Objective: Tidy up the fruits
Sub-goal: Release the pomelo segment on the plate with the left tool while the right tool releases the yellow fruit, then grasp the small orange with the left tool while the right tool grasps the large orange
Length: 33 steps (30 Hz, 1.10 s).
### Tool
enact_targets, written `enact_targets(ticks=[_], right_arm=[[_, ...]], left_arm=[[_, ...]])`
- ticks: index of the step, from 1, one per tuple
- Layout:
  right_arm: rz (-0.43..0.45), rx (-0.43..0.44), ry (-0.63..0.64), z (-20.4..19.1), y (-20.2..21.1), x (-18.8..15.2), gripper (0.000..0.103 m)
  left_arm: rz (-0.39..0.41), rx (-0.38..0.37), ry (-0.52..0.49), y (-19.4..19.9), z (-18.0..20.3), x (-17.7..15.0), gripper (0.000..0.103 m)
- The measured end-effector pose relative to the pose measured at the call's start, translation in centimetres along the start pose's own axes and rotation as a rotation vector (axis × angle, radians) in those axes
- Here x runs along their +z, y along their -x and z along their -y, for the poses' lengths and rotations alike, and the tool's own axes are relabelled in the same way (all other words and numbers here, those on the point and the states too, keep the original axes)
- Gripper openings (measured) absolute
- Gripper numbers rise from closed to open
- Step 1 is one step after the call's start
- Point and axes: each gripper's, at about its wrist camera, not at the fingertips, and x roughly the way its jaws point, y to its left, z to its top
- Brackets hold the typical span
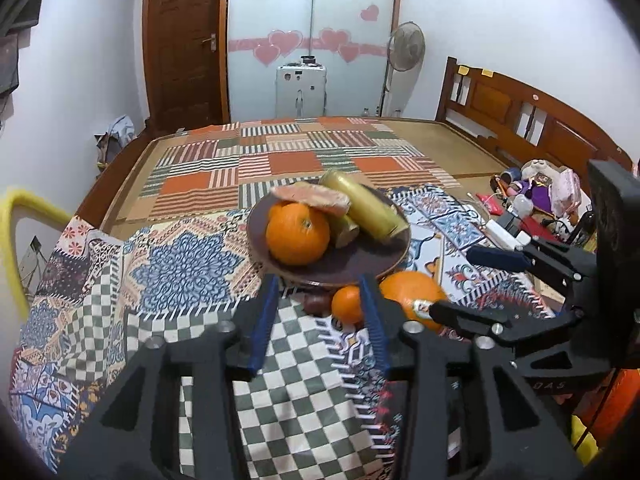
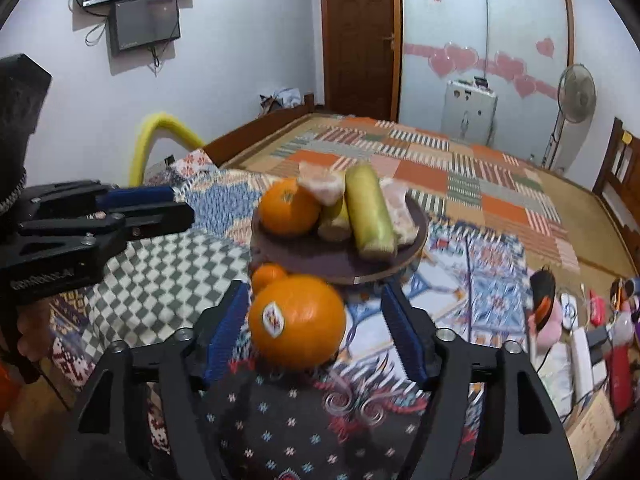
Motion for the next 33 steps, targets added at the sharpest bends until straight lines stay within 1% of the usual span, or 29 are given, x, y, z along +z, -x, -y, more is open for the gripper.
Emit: enact_targets(ticks=[7, 12, 13, 14, 17, 21, 24, 28, 31, 33], right_arm=[[-0.063, 0.035, -0.035, -0.3, -2.3, -2.1, 0.070], [-0.063, 0.029, -0.026, -0.7, -3.4, -2.4, 0.069], [-0.057, 0.039, -0.028, -0.6, -3.3, -2.4, 0.067], [-0.050, 0.050, -0.032, -0.5, -3.2, -2.4, 0.063], [-0.047, 0.057, -0.030, -0.5, -2.9, -2.6, 0.062], [-0.019, 0.045, -0.042, 0.2, -1.7, -2.7, 0.061], [0.004, 0.036, -0.060, 1.3, -0.7, -2.5, 0.060], [0.027, -0.014, -0.042, 2.1, 0.3, -2.6, 0.058], [0.027, -0.003, -0.038, 2.6, 0.7, -2.9, 0.058], [0.025, 0.006, -0.034, 2.8, 0.9, -3.0, 0.058]], left_arm=[[-0.053, -0.011, 0.012, -1.5, -0.5, -1.7, 0.048], [-0.101, -0.021, -0.004, -3.3, 0.1, -3.0, 0.048], [-0.109, -0.023, -0.007, -3.6, 0.2, -3.2, 0.048], [-0.118, -0.027, -0.010, -4.0, 0.3, -3.4, 0.048], [-0.132, -0.043, -0.012, -4.7, 0.6, -3.6, 0.048], [-0.136, -0.069, -0.018, -5.5, 1.5, -3.6, 0.048], [-0.139, -0.061, -0.026, -6.3, 2.2, -3.4, 0.048], [-0.153, -0.050, -0.003, -7.6, 2.7, -3.0, 0.048], [-0.157, -0.046, 0.026, -8.2, 2.7, -2.8, 0.048], [-0.159, -0.043, 0.034, -8.5, 2.9, -2.7, 0.046]])
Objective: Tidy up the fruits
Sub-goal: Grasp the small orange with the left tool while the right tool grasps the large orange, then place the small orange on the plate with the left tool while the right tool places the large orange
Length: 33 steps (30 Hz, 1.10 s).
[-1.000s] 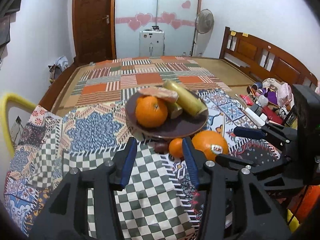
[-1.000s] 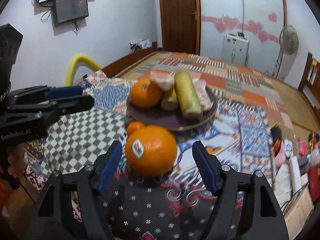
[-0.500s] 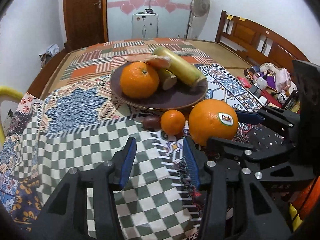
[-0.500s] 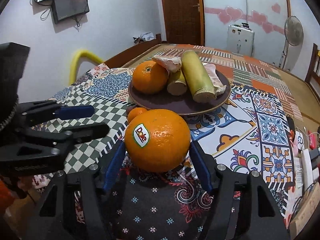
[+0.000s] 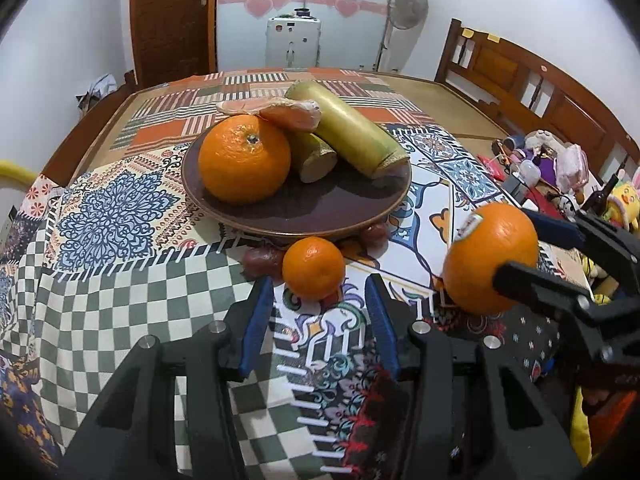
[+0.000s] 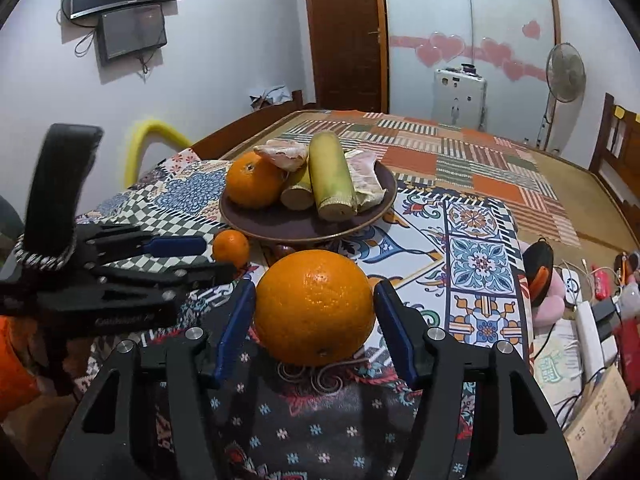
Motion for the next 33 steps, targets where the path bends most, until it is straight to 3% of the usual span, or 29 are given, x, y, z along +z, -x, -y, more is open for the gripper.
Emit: enact_targets(ticks=[4, 10, 12, 24, 33], right_arm=[[0.008, 0.004, -0.004, 0.1, 0.1, -0.2, 0.060], [0.007, 0.012, -0.002, -0.1, -0.5, -0.2, 0.064], [-0.015, 0.044, -0.017, 0.0, -1.1, -0.4, 0.065], [-0.014, 0.049, -0.041, -0.2, -2.1, 0.4, 0.065], [0.051, 0.034, -0.011, -1.5, -2.9, 4.1, 0.065]], left_arm=[[-0.004, 0.012, 0.005, -0.4, 0.4, 0.2, 0.043], [0.019, 0.091, -0.026, -0.9, 1.6, 0.2, 0.040], [0.026, 0.106, -0.030, -1.1, 1.7, 0.3, 0.034], [0.071, 0.034, -0.024, 1.7, -0.3, -0.2, 0.033], [0.138, 0.029, 0.038, 4.4, -3.7, 1.3, 0.033]])
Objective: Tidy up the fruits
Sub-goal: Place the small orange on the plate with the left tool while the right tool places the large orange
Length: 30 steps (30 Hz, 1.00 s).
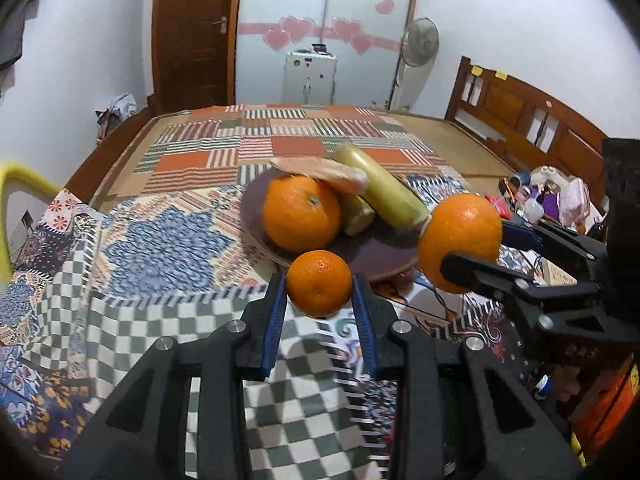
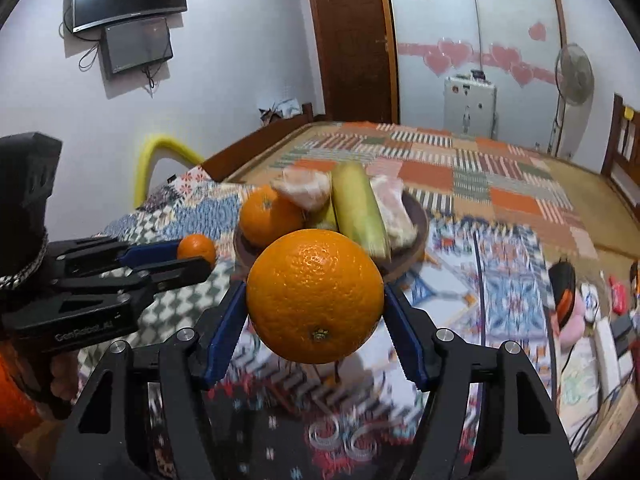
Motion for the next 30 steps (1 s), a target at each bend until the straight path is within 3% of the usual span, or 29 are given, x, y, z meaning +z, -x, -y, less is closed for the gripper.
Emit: enact_targets(ticks=[6, 14, 22, 25, 30], right_arm=[[-0.024, -0.007, 0.016, -0.6, -2.9, 1.7, 0.065], [-0.069, 0.001, 0.031, -0.7, -5.1, 1.5, 0.065], [-0.095, 0.031, -0.004, 0.1, -4.8, 1.9, 0.066], [-0.097, 0.057, -0.032, 0.6, -4.5, 1.7, 0.066], [-0.063, 0.058, -0.039, 1.3, -2.9, 1.6, 0.067]], left_arm=[[0.011, 0.006, 0.000, -0.1, -1.2, 0.6, 0.033], [-0.004, -0.013, -0.028, -1.8, -1.0, 0.7, 0.033], [-0.016, -0.057, -0.033, -3.4, -0.5, 1.0, 0.033], [-0.023, -0.036, -0.044, -4.0, -0.4, 1.1, 0.033], [-0.047, -0.047, -0.044, -5.2, -0.3, 0.9, 0.033]])
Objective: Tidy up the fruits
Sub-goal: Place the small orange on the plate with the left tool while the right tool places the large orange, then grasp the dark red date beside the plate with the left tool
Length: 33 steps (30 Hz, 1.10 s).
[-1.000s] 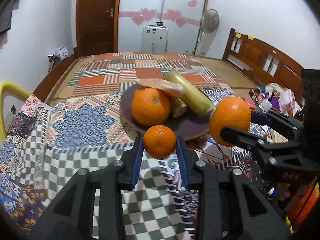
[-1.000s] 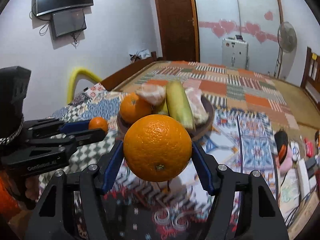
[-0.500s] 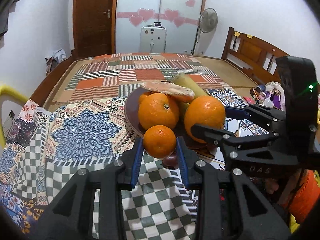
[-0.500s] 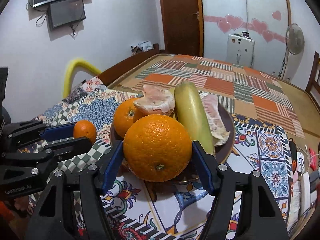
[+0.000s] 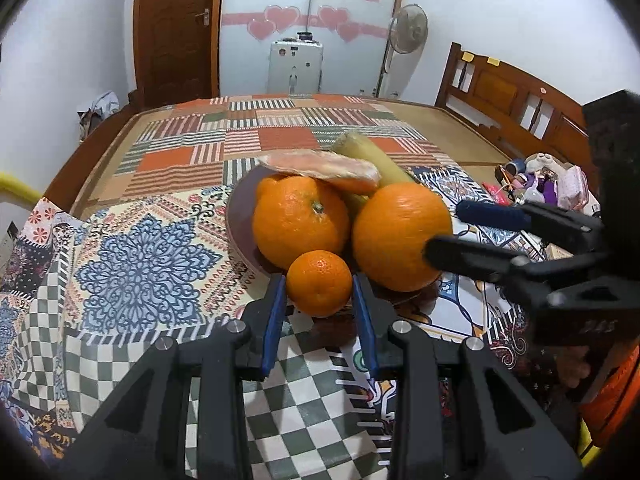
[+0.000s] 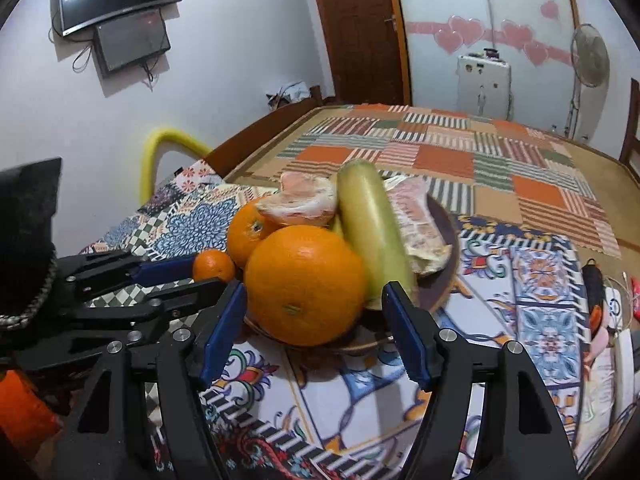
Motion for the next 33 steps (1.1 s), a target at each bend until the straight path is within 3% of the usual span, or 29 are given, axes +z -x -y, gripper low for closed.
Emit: enact_targets(ticks=[10, 13, 15, 21, 28, 33], right_arm=[[0.024, -0.066, 0.059, 0.5, 2.0, -1.2, 0.067], [-0.002, -0.076, 0.068, 0.8, 1.7, -1.9, 0.067], [-0.016, -0.071, 0.067, 1.0, 1.5, -2.2, 0.067], [-0.076, -0.032, 0.082, 0.5, 0.1, -3.0, 0.066], [-0.146, -0.031, 0.120, -0.6, -1.8, -2.8, 0.043], [-0.181, -0.036, 0.126, -0.7, -2.6, -2.8, 0.037]], left_arm=[[0.001, 0.011, -0.035, -0.7, 1.5, 0.3, 0.033], [-0.005, 0.012, -0.022, -0.6, 1.3, 0.3, 0.039], [-0.012, 0.024, -0.009, -0.7, 1.1, 0.3, 0.050], [-0.031, 0.012, -0.011, -0.1, 0.6, -0.8, 0.052], [-0.089, 0.014, -0.013, -0.4, -0.5, -2.5, 0.054], [-0.118, -0.006, -0.004, -0.8, -0.6, -2.6, 0.054]])
